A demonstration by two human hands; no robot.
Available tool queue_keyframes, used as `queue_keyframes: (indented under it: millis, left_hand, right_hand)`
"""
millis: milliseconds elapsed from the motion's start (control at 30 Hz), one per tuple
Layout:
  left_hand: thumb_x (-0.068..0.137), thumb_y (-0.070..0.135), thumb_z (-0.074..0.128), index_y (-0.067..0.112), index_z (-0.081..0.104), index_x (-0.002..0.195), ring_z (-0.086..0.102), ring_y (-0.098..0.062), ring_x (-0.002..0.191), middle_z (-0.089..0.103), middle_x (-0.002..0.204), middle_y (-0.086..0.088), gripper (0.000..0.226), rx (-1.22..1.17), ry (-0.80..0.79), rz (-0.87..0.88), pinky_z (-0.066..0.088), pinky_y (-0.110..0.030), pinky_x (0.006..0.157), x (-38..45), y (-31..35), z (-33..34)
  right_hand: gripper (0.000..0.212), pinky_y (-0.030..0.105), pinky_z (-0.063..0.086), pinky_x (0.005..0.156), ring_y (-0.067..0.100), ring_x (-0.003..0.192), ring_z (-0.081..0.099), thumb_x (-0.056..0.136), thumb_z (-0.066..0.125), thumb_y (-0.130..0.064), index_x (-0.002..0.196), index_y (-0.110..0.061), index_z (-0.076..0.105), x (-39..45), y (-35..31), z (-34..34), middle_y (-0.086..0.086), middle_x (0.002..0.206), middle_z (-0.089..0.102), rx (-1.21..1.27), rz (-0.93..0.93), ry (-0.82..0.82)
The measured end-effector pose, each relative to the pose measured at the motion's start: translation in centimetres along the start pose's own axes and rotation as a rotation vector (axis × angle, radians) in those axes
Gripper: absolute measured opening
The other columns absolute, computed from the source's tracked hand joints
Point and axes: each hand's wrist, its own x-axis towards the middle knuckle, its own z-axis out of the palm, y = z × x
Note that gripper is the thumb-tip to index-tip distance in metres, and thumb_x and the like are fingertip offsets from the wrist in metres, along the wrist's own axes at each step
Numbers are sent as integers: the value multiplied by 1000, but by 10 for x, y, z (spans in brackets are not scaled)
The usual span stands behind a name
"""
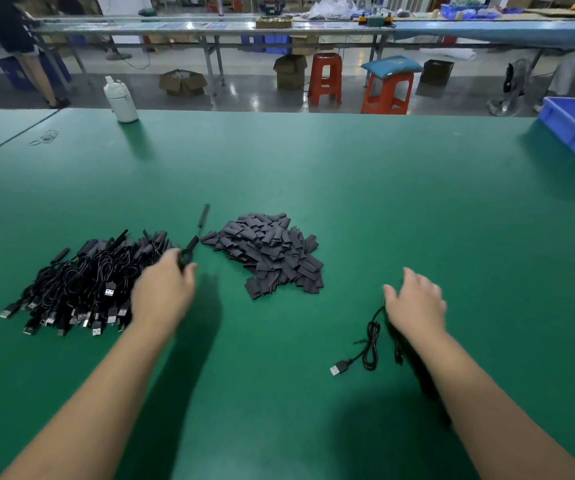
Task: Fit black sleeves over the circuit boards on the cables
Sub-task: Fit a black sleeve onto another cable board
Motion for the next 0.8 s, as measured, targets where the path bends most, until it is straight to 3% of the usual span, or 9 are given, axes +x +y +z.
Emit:
queue_keyframes:
  millis: [133, 233, 333, 433, 533, 600, 667, 733, 800]
  left_hand:
    - [97, 41, 53, 7, 41, 132, 59, -37, 100, 63, 112, -17, 51, 366, -126, -179, 53, -42, 75, 35, -43, -11]
    - [94, 40, 54, 10, 53, 125, 49, -35, 114, 57, 124, -15, 43, 625, -77, -78, 48, -42, 86, 31, -38, -8]
    - [92, 25, 58, 10, 63, 118, 55, -31, 103, 61, 117, -13, 31, 387, 66, 175, 51, -40, 80, 10, -4, 5]
    - [96, 32, 56, 24, 64, 123, 63, -13, 94, 69, 114, 4, 30, -106, -198, 318, 54, -31, 85, -25, 53, 25]
    - [94, 43, 59, 25, 57, 134, 61, -4, 103, 67, 120, 11, 44, -484, -492, 305, 44, -23, 96, -63, 108, 47]
    - [94, 43, 59, 22, 52, 139, 61, -5, 108, 66, 124, 8, 50, -582, -627, 264, 43, -25, 101, -80, 134, 63]
    - [95, 35, 61, 17, 62, 129, 66, -12, 95, 73, 105, 3, 37, -604, -646, 249, 49, -33, 100, -87, 150, 73]
    - [95, 28, 61, 13, 71, 103, 59, -22, 70, 68, 77, 0, 19, -615, -606, 248, 52, -43, 82, -90, 157, 79]
    - [94, 29, 61, 13, 70, 88, 58, -28, 63, 67, 68, -6, 19, -590, -565, 233, 54, -42, 72, -92, 161, 82]
  right_hand:
    - [55, 42, 44, 102, 31, 124, 51, 100, 53, -35, 148, -10, 41, 7, 19, -4, 8, 128, 60, 179, 136, -192]
    - [46, 39, 45, 96, 25, 110, 58, 96, 63, -24, 139, -12, 53, 2, 18, -6, 4, 120, 62, 438, 197, -209]
    - [40, 38, 45, 98, 26, 108, 60, 94, 67, -17, 132, -7, 59, -5, 8, -8, 8, 121, 63, 644, 213, -245]
    - [29, 33, 49, 90, 22, 97, 63, 95, 65, -17, 123, -9, 65, -14, -8, -13, 3, 106, 68, 738, 130, -263]
    - [15, 18, 52, 64, 12, 74, 61, 96, 65, -19, 110, -16, 68, -23, -25, -19, 2, 95, 70, 819, 40, -305]
    - [10, 15, 48, 57, 9, 67, 57, 95, 66, -18, 104, -18, 70, -29, -33, -20, 2, 88, 70, 821, -11, -309]
    - [8, 15, 48, 57, 8, 63, 56, 93, 68, -16, 100, -14, 72, -32, -38, -20, 0, 80, 69, 830, -53, -298]
    - [9, 18, 47, 62, 7, 65, 57, 91, 70, -17, 96, -11, 73, -33, -39, -18, -3, 77, 68, 767, -96, -243]
    - [5, 18, 45, 63, 6, 67, 58, 89, 72, -22, 88, -17, 71, -31, -37, -18, -7, 76, 68, 629, -137, -167]
